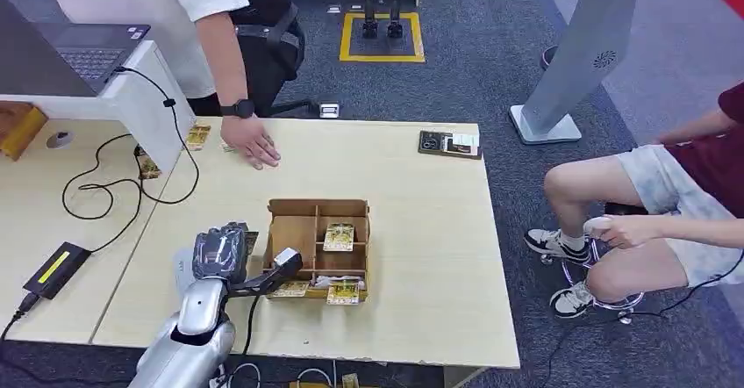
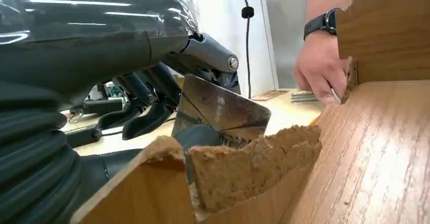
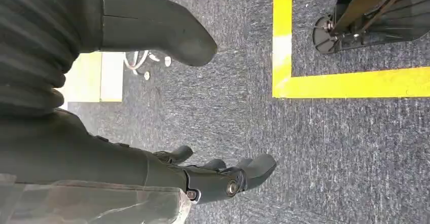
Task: Pass the card to the sensor for recognition and then transmit it.
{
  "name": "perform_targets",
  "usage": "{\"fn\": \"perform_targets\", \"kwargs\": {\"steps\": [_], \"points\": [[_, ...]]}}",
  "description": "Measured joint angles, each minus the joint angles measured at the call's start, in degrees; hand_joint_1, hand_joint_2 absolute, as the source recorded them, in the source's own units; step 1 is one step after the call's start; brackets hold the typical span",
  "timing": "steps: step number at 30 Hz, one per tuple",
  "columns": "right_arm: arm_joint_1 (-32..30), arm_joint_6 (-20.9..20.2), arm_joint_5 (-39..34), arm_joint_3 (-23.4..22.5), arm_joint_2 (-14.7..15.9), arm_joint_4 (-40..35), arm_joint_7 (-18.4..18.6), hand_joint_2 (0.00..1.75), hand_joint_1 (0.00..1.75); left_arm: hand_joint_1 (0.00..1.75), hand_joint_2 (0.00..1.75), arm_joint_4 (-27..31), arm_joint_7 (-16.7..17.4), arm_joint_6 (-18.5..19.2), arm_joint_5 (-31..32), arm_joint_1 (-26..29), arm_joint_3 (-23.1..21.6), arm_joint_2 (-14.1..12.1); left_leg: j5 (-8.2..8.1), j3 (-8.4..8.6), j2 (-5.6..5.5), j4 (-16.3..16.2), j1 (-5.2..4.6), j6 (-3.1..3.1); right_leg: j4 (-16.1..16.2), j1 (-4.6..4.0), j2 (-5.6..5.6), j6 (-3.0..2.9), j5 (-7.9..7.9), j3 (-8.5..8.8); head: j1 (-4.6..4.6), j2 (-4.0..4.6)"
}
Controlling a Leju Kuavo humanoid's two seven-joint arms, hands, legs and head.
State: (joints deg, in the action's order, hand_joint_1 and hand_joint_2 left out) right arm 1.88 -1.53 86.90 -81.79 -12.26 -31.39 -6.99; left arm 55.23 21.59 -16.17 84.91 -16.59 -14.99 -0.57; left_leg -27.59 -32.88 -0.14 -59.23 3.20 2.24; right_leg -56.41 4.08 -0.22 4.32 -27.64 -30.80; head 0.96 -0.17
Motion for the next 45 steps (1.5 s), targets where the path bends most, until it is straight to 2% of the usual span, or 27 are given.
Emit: {"fn": "perform_targets", "kwargs": {"steps": [11, 14, 17, 21, 22, 23, 24, 25, 27, 29, 31, 33, 36, 41, 45], "points": [[0.0, -0.3, -0.1, -0.5, -0.5, -1.1, 0.0, 1.75, 0.0, 1.75, 1.75, -0.1, -0.1, 0.4, -1.5, -0.2, -1.0, -0.5, 0.09, 0.1, -0.05, 0.0, -0.02, -0.09, 0.0, 0.0, -0.06, -0.03, 0.06, 0.19, 0.0, 0.0], [0.0, -0.3, -0.1, -0.7, -0.6, -1.4, 0.0, 1.75, 0.0, 1.75, 1.75, -0.1, 0.0, -0.6, -1.6, -0.2, -1.2, -0.5, 0.09, 0.08, -0.05, 0.0, -0.02, -0.08, 0.0, 0.0, -0.05, -0.03, 0.05, 0.19, 0.0, 0.0], [0.0, -0.3, -0.1, -0.9, -0.7, -1.6, -0.1, 1.75, 0.0, 1.75, 1.75, -0.1, 0.4, -5.3, -1.7, 0.2, -1.3, -0.5, 0.09, 0.08, -0.05, 0.0, -0.02, -0.09, 0.0, 0.0, -0.02, -0.04, 0.07, 0.15, 0.0, 0.0], [0.0, -0.1, 0.1, -1.3, -0.8, -1.6, -0.6, 1.75, 0.0, 1.75, 1.75, -0.1, -0.2, -16.7, -0.5, 1.9, -1.3, -0.5, 0.09, -0.03, -0.02, 0.0, -0.02, -0.09, 0.0, 0.0, 0.03, -0.05, 0.07, -0.05, 0.0, 0.0], [0.0, 0.3, 0.2, -1.4, -0.8, -1.4, -0.8, 1.75, 0.0, 1.75, 1.75, 0.2, -1.6, -20.0, -0.8, 2.7, -1.2, -0.5, 0.09, -0.09, -0.01, 0.0, -0.02, -0.09, 0.0, 0.0, 0.05, -0.06, 0.08, -0.11, 0.02, 0.0], [-0.1, 0.8, 0.3, -1.4, -0.8, -1.3, -0.9, 1.75, 0.0, 1.75, 1.75, 1.1, -3.6, -21.7, -1.5, 3.6, -0.8, -0.4, 0.1, -0.12, 0.0, 0.0, -0.02, -0.09, 0.0, 0.0, 0.06, -0.07, 0.08, -0.18, 0.02, 0.0], [-0.1, 1.2, 0.3, -1.5, -0.8, -1.1, -1.0, 1.75, 0.0, 1.75, 1.75, 3.4, -7.1, -22.4, -2.8, 4.8, 0.2, -0.1, 0.1, -0.17, 0.0, 0.0, -0.01, -0.09, 0.0, 0.0, 0.07, -0.07, 0.08, -0.27, 0.0, 0.0], [-0.2, 1.6, 0.3, -1.6, -0.8, -0.9, -1.2, 1.75, 0.0, 1.75, 1.75, 5.8, -11.2, -22.7, -4.3, 5.9, 1.6, 0.6, 0.1, -0.27, 0.0, -0.1, -0.02, -0.09, 0.0, 0.0, 0.07, -0.07, 0.08, -0.37, 0.02, 0.0], [-0.2, 2.1, 0.3, -1.8, -0.9, -0.7, -1.2, 1.75, 0.0, 1.75, 1.75, 11.0, -24.3, -23.3, -8.3, 7.2, 6.9, 4.4, 0.11, -0.54, -0.03, -0.1, -0.02, -0.11, 0.0, 0.01, 0.0, -0.05, 0.09, -0.49, -0.02, 0.0], [-0.2, 2.5, 0.3, -2.0, -1.0, -0.6, -1.2, 1.75, 0.0, 1.75, 1.75, 14.9, -35.4, -23.6, -12.8, 7.4, 13.1, 8.1, 0.1, -0.53, 0.01, -0.1, -0.02, -0.1, 0.0, 0.01, 0.08, -0.05, 0.1, -0.51, 0.0, 0.0], [-0.2, 2.7, 0.5, -2.2, -1.4, -0.5, -1.3, 1.75, 0.0, 1.75, 1.75, 17.8, -40.2, -23.6, -16.5, 7.4, 17.5, 11.5, 0.09, -0.53, 0.08, -0.1, -0.02, -0.11, 0.0, 0.0, 0.15, -0.06, 0.14, -0.56, 0.0, 0.0], [-0.2, 2.8, 1.0, -2.3, -1.6, -0.5, -1.4, 1.75, 0.0, 1.75, 1.75, 20.3, -43.1, -23.5, -18.5, 7.3, 20.8, 14.0, 0.09, -0.54, 0.07, -0.1, -0.02, -0.11, 0.0, 0.0, 0.14, -0.07, 0.13, -0.59, 0.02, 0.0], [-0.2, 2.8, 1.0, -2.4, -1.8, -0.5, -1.4, 1.75, 0.0, 1.75, 1.75, 22.4, -45.0, -23.6, -20.2, 7.2, 23.8, 16.5, 0.09, -0.55, 0.06, -0.1, -0.01, -0.11, 0.0, 0.0, 0.11, -0.07, 0.12, -0.59, 0.02, 0.0], [-0.1, 2.8, 1.0, -2.4, -2.0, -0.5, -1.4, 1.75, 0.0, 1.75, 1.75, 23.7, -46.5, -23.6, -20.9, 7.5, 25.5, 17.2, 0.1, -0.55, 0.08, -0.1, 0.0, -0.1, 0.0, -0.01, 0.13, -0.07, 0.13, -0.61, 0.0, 0.0], [-0.1, 2.8, 1.2, -2.4, -2.1, -0.5, -1.4, 1.75, 0.0, 1.75, 1.75, 23.8, -45.7, -23.6, -20.5, 7.5, 25.8, 17.2, 0.09, -0.56, 0.08, -0.1, -0.01, -0.1, 0.0, 0.0, 0.13, -0.07, 0.13, -0.6, 0.0, 0.0]]}}
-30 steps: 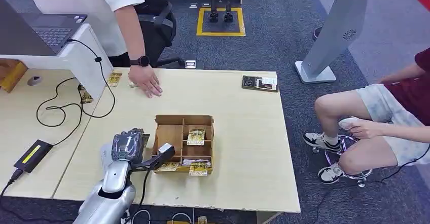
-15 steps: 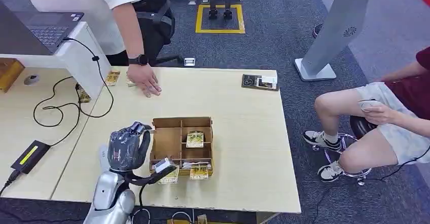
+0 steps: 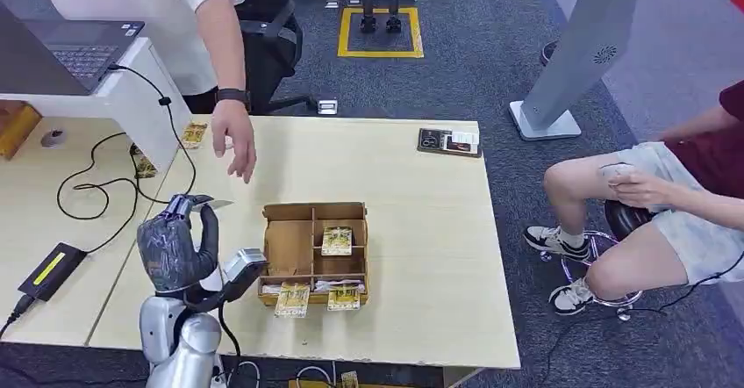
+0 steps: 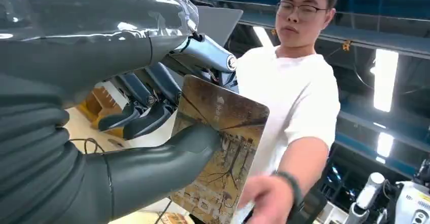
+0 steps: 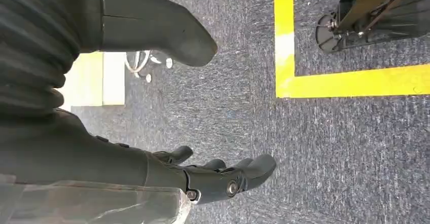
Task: Pass the card to the sensor for recognition and then transmit it.
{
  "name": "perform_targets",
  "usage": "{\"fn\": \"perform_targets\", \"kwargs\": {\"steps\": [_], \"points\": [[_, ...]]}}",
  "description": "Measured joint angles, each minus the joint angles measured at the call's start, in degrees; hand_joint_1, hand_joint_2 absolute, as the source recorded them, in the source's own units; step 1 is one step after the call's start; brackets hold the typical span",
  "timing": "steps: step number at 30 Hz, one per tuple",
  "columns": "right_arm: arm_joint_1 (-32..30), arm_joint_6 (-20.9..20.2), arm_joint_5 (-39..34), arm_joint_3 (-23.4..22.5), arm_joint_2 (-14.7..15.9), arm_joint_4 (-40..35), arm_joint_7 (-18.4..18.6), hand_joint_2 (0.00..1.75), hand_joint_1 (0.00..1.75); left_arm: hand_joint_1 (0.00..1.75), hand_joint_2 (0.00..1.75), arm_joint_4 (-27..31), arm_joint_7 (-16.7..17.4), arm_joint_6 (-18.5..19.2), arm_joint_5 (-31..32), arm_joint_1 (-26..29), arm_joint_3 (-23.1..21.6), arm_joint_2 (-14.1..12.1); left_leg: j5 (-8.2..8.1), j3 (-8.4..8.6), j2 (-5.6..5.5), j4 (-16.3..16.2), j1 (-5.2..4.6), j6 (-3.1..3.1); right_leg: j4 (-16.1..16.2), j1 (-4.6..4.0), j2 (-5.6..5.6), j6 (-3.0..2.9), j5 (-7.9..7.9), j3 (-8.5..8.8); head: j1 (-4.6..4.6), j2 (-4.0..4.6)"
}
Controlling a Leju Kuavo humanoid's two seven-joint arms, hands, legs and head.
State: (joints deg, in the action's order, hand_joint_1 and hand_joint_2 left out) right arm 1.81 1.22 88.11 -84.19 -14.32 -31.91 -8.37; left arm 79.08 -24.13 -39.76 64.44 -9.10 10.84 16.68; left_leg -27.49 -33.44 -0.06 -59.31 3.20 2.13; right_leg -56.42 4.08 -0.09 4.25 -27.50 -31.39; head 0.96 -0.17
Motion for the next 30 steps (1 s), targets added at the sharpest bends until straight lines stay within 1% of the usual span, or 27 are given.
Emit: {"fn": "perform_targets", "kwargs": {"steps": [3, 4, 5, 7, 10, 11, 13, 15, 16, 18, 20, 21, 22, 25, 30], "points": [[0.1, 0.1, 0.2, 0.0, 0.0, 0.2, 0.1, 1.75, 0.0, 1.75, 1.75, 0.0, 4.6, 0.0, 3.0, -0.1, 0.0, -0.2, 0.0, 0.0, 0.0, 0.0, 0.0, 0.0, 0.0, 0.0, 0.0, 0.0, 0.0, -0.02, 0.0, 0.0], [0.1, 0.2, 0.5, 0.0, 0.0, 0.4, 0.2, 1.75, 0.0, 1.75, 1.75, -0.1, 6.5, 0.0, 4.3, -0.3, 0.0, -0.4, 0.0, 0.0, 0.0, 0.0, 0.0, 0.0, 0.0, 0.0, 0.0, 0.0, 0.0, -0.03, 0.02, 0.0], [0.1, 0.4, 0.9, 0.0, 0.0, 0.6, 0.2, 1.75, 0.0, 1.75, 1.75, -0.3, 9.1, 0.0, 6.1, -0.8, 0.0, -0.5, 0.0, 0.0, 0.0, 0.0, 0.0, 0.0, 0.0, 0.0, 0.0, 0.0, 0.0, -0.03, 0.0, 0.0], [0.3, 0.5, 1.2, 0.0, 0.0, 1.0, 0.2, 1.75, 0.0, 1.75, 1.75, -1.2, 12.7, 0.0, 8.0, -2.0, 0.0, -0.9, 0.0, 0.0, 0.0, 0.0, 0.0, 0.0, 0.0, 0.0, 0.01, 0.0, 0.0, -0.03, 0.02, 0.0], [0.3, 0.8, 1.1, 0.0, 0.1, 1.5, 0.2, 1.75, 0.0, 1.75, 1.75, -2.1, 14.2, 0.0, 8.8, -3.1, -0.1, -1.5, 0.01, 0.0, 0.0, 0.0, 0.01, 0.0, 0.0, 0.0, 0.01, -0.01, 0.01, -0.02, 0.0, 0.0], [0.4, 1.1, 1.2, 0.0, 0.2, 1.7, 0.2, 1.75, 0.0, 1.75, 1.75, -2.4, 15.7, 0.0, 9.5, -3.3, -0.3, -1.8, 0.01, 0.0, 0.0, 0.0, 0.0, 0.0, 0.0, 0.0, 0.01, 0.0, 0.02, -0.03, 0.02, 0.0], [0.5, 1.7, 1.3, 0.1, 0.5, 2.6, 0.2, 1.75, 0.0, 1.75, 1.75, -3.4, 20.3, 0.0, 11.1, -4.1, -1.7, -3.0, 0.01, -0.01, 0.0, 0.0, 0.0, 0.0, 0.0, 0.0, 0.0, 0.0, 0.02, -0.04, 0.0, 0.0], [0.7, 2.4, 1.5, 0.3, 0.9, 3.7, 0.2, 1.75, 0.0, 1.75, 1.75, -5.2, 25.0, 0.0, 12.1, -5.5, -3.8, -4.8, 0.01, -0.01, -0.01, 0.0, 0.0, 0.0, 0.0, 0.0, 0.0, 0.0, 0.02, -0.04, 0.02, 0.0], [0.8, 2.6, 1.7, 0.3, 1.1, 4.2, 0.2, 1.75, 0.0, 1.75, 1.75, -6.1, 26.6, 0.0, 12.2, -6.5, -4.8, -5.4, 0.01, -0.01, -0.01, 0.0, 0.0, 0.0, 0.0, 0.0, 0.0, 0.0, 0.03, -0.04, 0.0, 0.0], [0.9, 3.1, 1.9, 0.5, 1.4, 5.1, 0.4, 1.75, 0.0, 1.75, 1.75, -8.0, 29.0, 0.0, 11.9, -8.1, -6.8, -6.8, 0.01, -0.01, 0.0, 0.0, 0.0, 0.0, 0.0, 0.0, 0.01, 0.0, 0.04, -0.04, 0.0, 0.0], [0.9, 3.3, 1.9, 0.7, 1.7, 5.8, 0.4, 1.75, 0.0, 1.75, 1.75, -9.2, 30.1, 0.0, 11.3, -9.2, -8.4, -7.7, 0.01, -0.01, 0.01, 0.0, 0.0, 0.0, 0.0, 0.0, 0.02, 0.0, 0.05, -0.03, 0.0, 0.0], [0.9, 3.4, 1.9, 0.8, 1.8, 6.1, 0.5, 1.75, 0.0, 0.1, 1.75, -9.8, 30.5, 0.0, 10.9, -9.8, -9.1, -8.1, 0.01, -0.01, 0.01, 0.0, 0.0, 0.0, 0.0, 0.0, 0.02, 0.0, 0.05, -0.04, 0.0, 0.0], [0.9, 3.5, 1.8, 0.9, 2.0, 6.4, 0.5, 1.75, 0.0, 0.0, 1.75, -10.5, 31.1, 0.0, 10.1, -10.2, -9.9, -8.5, 0.01, -0.01, 0.01, 0.0, 0.0, 0.0, 0.0, 0.0, 0.03, 0.0, 0.05, -0.05, 0.02, 0.0], [0.9, 3.8, 1.8, 1.0, 2.1, 6.8, 0.7, 1.75, 0.0, 0.0, 1.75, -11.3, 31.3, 0.0, 8.4, -10.7, -12.8, -9.5, 0.01, -0.03, 0.0, 0.0, 0.0, 0.0, 0.0, 0.0, 0.02, 0.01, 0.05, -0.06, 0.02, 0.0], [0.9, 3.9, 1.7, 1.1, 2.1, 6.8, 0.9, 1.75, 0.0, 0.0, 1.75, -12.0, 32.2, 0.0, 7.6, -11.0, -16.7, -10.5, 0.0, -0.06, 0.02, 0.0, 0.0, 0.0, 0.0, 0.0, 0.03, 0.01, 0.04, -0.08, 0.02, 0.0]]}}
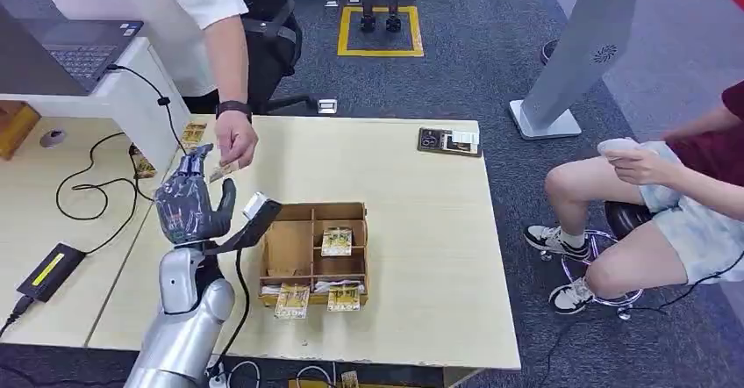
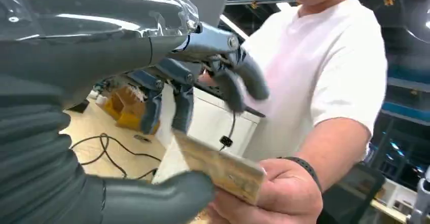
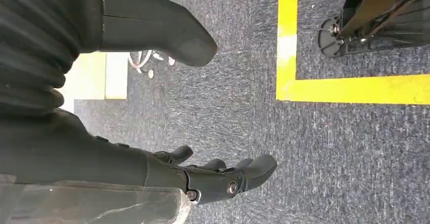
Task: Pass the card to the sensor for recognition and then transmit it.
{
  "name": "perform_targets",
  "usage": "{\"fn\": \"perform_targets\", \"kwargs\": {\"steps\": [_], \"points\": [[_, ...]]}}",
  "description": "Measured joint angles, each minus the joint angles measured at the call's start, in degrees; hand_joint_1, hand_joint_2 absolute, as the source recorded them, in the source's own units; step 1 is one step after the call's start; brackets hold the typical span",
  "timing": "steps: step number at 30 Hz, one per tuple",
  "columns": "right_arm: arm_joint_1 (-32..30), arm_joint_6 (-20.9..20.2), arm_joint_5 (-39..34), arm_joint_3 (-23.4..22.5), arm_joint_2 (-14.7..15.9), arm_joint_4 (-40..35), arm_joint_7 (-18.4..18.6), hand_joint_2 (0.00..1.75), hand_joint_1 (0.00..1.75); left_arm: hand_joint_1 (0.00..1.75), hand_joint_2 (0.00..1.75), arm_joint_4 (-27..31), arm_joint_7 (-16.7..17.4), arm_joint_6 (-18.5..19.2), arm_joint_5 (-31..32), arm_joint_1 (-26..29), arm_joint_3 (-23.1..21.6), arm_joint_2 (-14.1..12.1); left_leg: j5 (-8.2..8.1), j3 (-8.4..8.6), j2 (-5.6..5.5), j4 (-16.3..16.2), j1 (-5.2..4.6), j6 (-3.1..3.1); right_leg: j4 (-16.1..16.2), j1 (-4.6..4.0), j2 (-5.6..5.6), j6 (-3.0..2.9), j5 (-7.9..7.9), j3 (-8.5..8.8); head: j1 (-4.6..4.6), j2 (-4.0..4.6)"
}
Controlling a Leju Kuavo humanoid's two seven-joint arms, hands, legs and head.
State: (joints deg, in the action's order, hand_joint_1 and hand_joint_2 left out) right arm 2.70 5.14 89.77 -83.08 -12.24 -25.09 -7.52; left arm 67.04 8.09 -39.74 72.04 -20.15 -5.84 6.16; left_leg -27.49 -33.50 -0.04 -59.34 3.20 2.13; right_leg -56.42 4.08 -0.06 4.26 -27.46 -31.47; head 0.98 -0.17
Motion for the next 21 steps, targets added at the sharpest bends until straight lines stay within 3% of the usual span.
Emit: {"fn": "perform_targets", "kwargs": {"steps": [8, 12, 17, 21], "points": [[-0.1, 0.0, -0.7, 0.0, 0.0, 0.0, 0.0, 1.75, 0.0, 0.0, 1.75, 0.3, -2.4, 0.0, -2.5, 0.2, -1.8, -0.7, 0.01, 0.0, 0.0, 0.0, 0.0, 0.0, 0.0, 0.0, 0.0, 0.0, 0.01, 0.02, -0.02, 0.0], [-0.2, -0.1, -1.0, 0.0, 0.0, -0.1, 0.0, 1.75, 0.0, 0.0, 1.75, 2.0, -4.8, 0.0, -5.3, 1.2, -2.0, -1.0, 0.01, -0.01, 0.0, 0.0, 0.0, 0.0, 0.0, 0.0, 0.0, 0.0, 0.01, 0.01, -0.02, 0.0], [-0.5, -1.8, -1.9, -0.1, 0.0, -1.1, -0.1, 1.75, 0.0, 0.0, 1.75, 5.7, -10.3, 0.0, -12.7, 4.0, -2.8, -1.8, 0.0, -0.03, -0.01, 0.0, 0.0, 0.0, 0.0, 0.0, -0.02, 0.01, -0.01, -0.02, -0.04, 0.0], [-0.8, -2.2, -1.9, -0.2, -0.5, -2.5, 0.0, 1.75, 0.0, 0.0, 1.75, 8.5, -11.6, 0.0, -14.4, 6.0, -3.1, -2.1, 0.0, -0.05, 0.0, 0.0, 0.0, 0.0, 0.0, 0.0, -0.02, 0.01, -0.01, -0.04, -0.02, 0.0]]}}
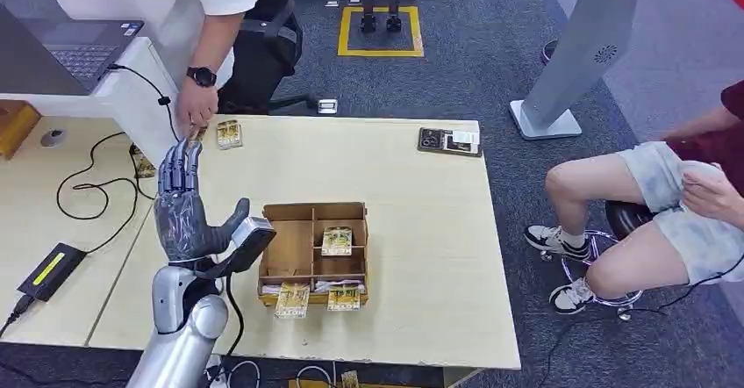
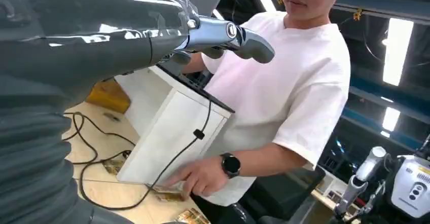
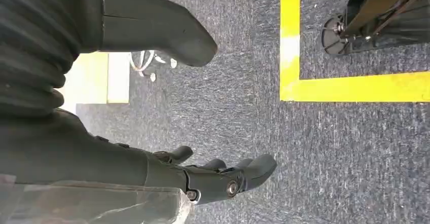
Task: Pass the card to the sensor for recognition and then transmit it.
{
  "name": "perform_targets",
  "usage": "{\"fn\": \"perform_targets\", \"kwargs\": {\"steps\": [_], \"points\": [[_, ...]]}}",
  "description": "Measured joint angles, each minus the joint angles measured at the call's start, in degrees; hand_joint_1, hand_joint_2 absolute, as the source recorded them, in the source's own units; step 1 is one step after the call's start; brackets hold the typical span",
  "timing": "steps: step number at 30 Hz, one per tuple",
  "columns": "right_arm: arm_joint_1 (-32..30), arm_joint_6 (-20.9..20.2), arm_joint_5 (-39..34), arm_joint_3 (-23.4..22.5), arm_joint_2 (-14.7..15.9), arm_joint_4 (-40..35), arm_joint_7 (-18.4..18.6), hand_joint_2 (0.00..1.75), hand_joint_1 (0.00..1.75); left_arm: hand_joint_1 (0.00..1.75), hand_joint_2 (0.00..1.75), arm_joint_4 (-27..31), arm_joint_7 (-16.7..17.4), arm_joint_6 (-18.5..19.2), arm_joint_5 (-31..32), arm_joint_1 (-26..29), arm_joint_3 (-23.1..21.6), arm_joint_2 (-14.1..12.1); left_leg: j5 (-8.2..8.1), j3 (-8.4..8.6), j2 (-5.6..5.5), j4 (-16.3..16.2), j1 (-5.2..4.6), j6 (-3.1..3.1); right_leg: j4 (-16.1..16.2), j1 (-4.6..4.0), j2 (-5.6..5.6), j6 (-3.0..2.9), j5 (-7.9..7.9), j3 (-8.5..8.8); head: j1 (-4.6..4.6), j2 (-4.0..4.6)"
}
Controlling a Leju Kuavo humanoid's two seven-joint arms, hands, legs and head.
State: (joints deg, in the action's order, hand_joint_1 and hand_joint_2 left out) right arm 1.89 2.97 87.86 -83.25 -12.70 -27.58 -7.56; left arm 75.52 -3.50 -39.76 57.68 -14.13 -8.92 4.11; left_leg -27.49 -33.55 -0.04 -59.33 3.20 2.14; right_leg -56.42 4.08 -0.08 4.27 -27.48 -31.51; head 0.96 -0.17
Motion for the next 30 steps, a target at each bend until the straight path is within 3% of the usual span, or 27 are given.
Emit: {"fn": "perform_targets", "kwargs": {"steps": [4, 10, 13, 20, 28, 29, 30], "points": [[-0.1, -1.1, -0.1, -0.2, -0.5, -1.3, 0.0, 1.75, 0.0, 0.0, 1.75, 1.8, -1.7, 0.0, -2.6, 1.2, -0.6, -0.4, 0.0, 0.01, 0.01, 0.0, 0.0, 0.0, 0.0, 0.0, 0.01, 0.0, 0.01, 0.01, 0.0, 0.0], [-0.5, -4.9, -0.1, -1.4, -3.1, -6.7, -0.9, 1.75, 0.0, 0.0, 1.75, 8.1, -11.0, 0.0, -14.0, 7.3, -2.3, -1.6, -0.01, -0.01, 0.04, 0.0, 0.0, 0.0, 0.0, 0.0, 0.02, -0.01, -0.02, -0.02, 0.02, 0.0], [-0.5, -5.9, 0.0, -2.1, -4.2, -9.3, -1.2, 1.75, 0.0, 0.0, 1.75, 11.2, -13.9, 0.0, -16.7, 10.2, -2.8, -2.3, -0.03, -0.02, 0.04, 0.0, 0.0, 0.0, 0.0, 0.0, 0.02, 0.0, -0.07, -0.03, 0.02, 0.0], [-0.6, -7.0, 0.3, -3.0, -5.9, -13.0, -1.6, 1.75, 0.0, 0.0, 1.75, 14.1, -15.8, 0.0, -18.9, 13.6, -3.0, -3.9, -0.03, -0.02, 0.04, 0.0, 0.0, 0.0, 0.0, 0.0, 0.01, 0.0, -0.06, -0.02, -0.04, 0.0], [-0.6, -7.8, 1.4, -4.4, -6.4, -14.8, -2.1, 1.75, 0.0, 0.0, 1.75, 15.6, -20.6, 0.0, -24.5, 17.4, -3.7, -5.9, -0.03, -0.01, 0.04, 0.0, 0.0, 0.0, 0.0, 0.0, 0.02, -0.01, -0.06, -0.02, -0.02, 0.0], [-0.6, -7.9, 1.4, -4.7, -6.4, -14.9, -2.2, 1.75, 0.0, 0.0, 0.0, 16.1, -21.1, 0.1, -24.9, 18.0, -3.9, -6.1, -0.03, -0.02, 0.04, 0.0, 0.0, 0.0, 0.0, 0.0, 0.01, 0.0, -0.06, -0.02, -0.04, 0.0], [-0.6, -7.9, 1.4, -4.9, -6.4, -14.9, -2.2, 1.75, 0.0, 0.0, 0.0, 16.5, -21.6, 0.1, -25.1, 18.5, -4.1, -6.2, -0.03, -0.02, 0.04, 0.0, 0.0, 0.0, 0.0, 0.0, 0.01, 0.0, -0.07, -0.02, -0.04, 0.0]]}}
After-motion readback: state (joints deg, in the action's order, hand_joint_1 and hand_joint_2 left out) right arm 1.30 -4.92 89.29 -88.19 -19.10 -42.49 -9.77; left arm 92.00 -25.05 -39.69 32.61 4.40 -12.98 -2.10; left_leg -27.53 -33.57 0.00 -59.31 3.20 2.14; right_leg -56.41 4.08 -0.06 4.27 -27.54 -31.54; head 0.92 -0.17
